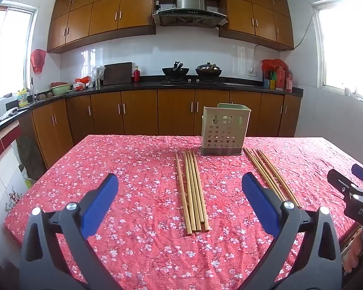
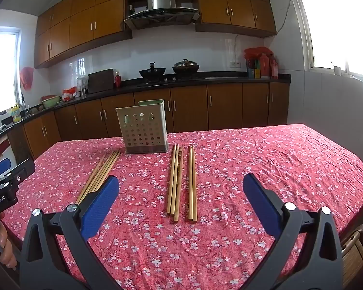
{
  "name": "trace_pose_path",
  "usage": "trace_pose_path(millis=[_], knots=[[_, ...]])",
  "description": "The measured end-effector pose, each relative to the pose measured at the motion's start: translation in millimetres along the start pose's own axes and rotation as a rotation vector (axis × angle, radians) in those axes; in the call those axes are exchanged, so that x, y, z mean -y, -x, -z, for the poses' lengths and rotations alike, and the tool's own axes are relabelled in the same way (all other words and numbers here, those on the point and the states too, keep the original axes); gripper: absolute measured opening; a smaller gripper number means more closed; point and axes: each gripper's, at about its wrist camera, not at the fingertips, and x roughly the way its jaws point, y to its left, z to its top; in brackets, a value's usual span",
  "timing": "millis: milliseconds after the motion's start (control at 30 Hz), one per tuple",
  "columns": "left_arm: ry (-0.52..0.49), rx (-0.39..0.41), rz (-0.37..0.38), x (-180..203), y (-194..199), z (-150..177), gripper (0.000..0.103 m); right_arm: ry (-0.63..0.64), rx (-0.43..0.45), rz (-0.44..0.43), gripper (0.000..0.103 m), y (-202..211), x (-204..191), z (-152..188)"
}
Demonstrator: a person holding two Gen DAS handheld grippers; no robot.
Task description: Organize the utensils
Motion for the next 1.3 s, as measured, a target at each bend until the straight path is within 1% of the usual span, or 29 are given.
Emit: trace_pose_path(millis=[1300], knots=[[0.000,0.001,-0.001,0.0,0.0,0.0,0.099,-0.003,-0.003,-0.001,0.101,-0.3,1.6,0.7]])
